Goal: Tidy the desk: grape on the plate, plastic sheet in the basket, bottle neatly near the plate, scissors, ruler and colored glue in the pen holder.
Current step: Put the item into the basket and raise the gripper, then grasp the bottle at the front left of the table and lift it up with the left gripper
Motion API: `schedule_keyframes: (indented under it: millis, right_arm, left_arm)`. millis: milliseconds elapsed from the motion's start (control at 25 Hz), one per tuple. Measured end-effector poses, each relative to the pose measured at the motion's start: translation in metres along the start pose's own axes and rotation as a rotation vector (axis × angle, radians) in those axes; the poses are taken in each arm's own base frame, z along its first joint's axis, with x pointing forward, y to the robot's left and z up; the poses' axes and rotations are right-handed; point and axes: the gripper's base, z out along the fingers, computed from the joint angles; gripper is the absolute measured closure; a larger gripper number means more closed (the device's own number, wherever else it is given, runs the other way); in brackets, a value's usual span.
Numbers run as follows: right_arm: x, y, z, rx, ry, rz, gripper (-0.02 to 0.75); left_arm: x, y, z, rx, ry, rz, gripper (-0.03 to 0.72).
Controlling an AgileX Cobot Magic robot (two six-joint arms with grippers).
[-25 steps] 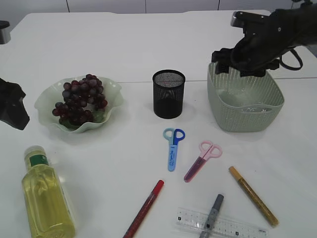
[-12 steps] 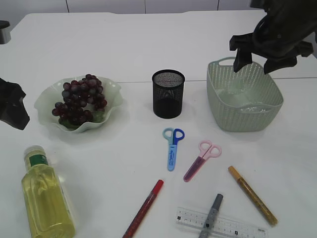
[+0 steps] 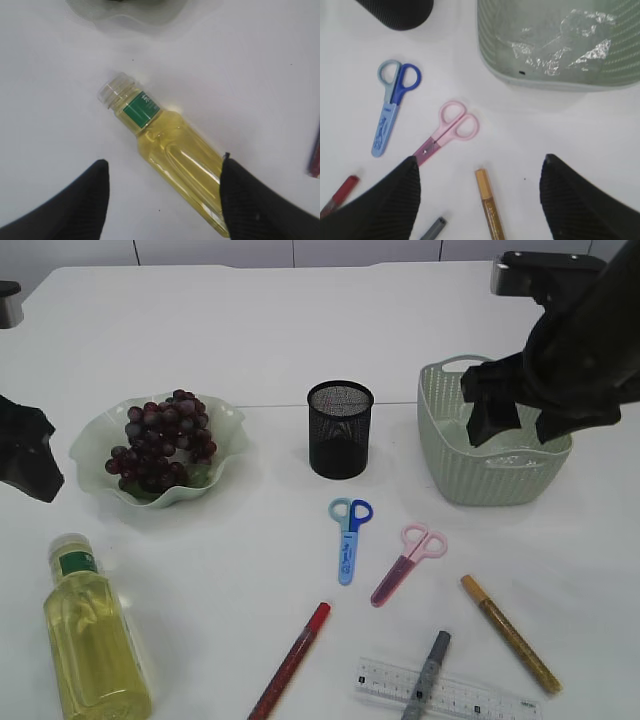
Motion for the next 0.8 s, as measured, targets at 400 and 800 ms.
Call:
schedule_keyframes:
  millis: [400,800]
  right_arm:
    - [0.048,0.003,-0.018,-0.011,0.050,-0.031,0.193]
    - [0.082,-0.004,-0.025,-0.007,0.088,-0.030,0.194]
  left_arm:
    - [0.003,-0.002,0.000,0.023,0.030,-0.016,0.183]
    - [0.007,-0.010,0.001,0.054,0.066,-0.046,0.183]
